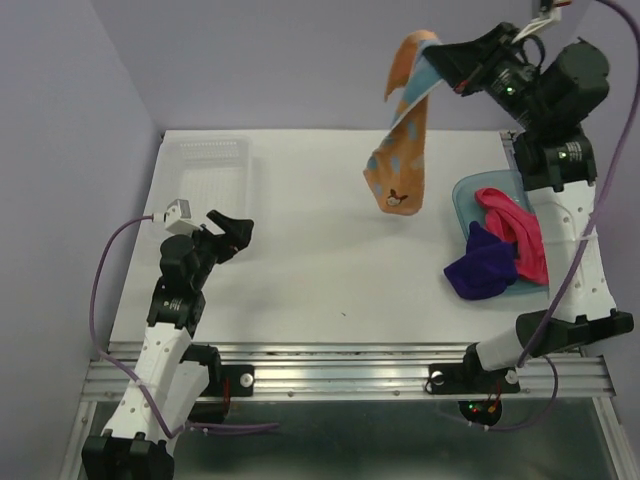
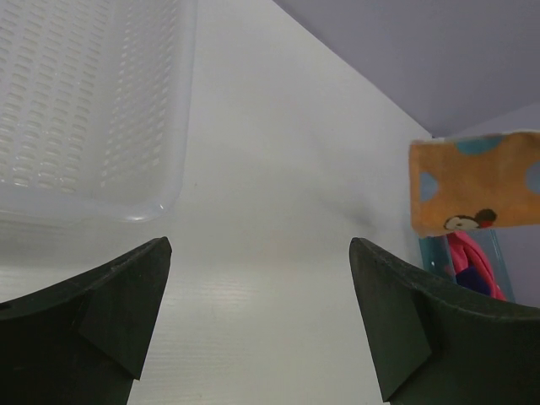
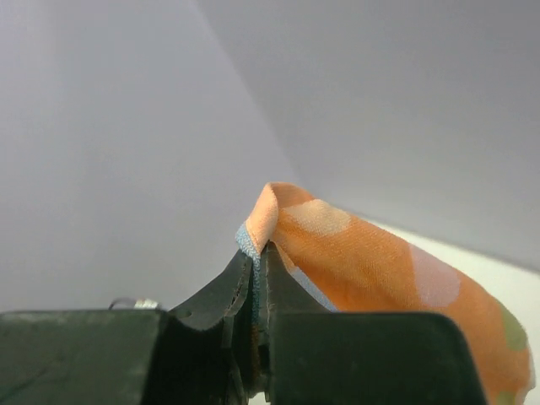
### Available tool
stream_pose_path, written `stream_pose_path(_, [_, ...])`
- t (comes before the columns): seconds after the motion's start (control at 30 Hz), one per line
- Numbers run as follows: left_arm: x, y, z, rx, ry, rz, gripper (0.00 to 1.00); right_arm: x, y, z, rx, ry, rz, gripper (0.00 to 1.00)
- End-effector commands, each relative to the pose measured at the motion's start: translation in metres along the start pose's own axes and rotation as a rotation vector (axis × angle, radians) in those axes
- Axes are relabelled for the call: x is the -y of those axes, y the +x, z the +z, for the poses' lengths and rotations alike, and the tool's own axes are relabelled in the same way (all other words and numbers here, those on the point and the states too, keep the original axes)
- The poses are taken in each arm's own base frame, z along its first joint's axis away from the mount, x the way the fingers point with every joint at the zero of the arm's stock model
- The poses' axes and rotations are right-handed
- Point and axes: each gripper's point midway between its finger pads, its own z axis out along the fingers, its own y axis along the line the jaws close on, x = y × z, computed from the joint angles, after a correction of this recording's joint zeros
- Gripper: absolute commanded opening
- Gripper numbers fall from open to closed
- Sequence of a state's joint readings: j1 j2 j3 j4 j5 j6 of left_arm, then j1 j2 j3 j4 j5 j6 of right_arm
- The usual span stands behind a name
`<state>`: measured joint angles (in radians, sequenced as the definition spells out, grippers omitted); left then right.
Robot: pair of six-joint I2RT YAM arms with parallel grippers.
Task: Fold and stack the towels
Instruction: Move the towel to the center of the board
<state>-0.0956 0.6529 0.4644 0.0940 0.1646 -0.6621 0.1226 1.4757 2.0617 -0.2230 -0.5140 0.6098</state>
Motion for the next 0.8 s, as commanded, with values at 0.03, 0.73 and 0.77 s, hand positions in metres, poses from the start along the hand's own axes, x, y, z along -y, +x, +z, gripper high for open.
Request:
stream_pose_path(0.03, [0.015, -0.011, 0.0, 0.032, 0.066, 0.025, 0.99, -0.04, 0.072, 0.006, -0.156, -0.134, -0.001, 0.01])
stream_pose_path(0.73, [0.07, 0.048, 0.017, -0.17, 0.24, 0.029, 0.99, 0.178, 0.455, -0.25, -0.691, 0.839, 0.413, 0.2])
stream_pose_path(0.77, [0.083, 0.06, 0.015, -0.207, 0.272, 0.047, 0.99, 0.177, 0.456, -0.251, -0.694, 0.837, 0.419, 0.27])
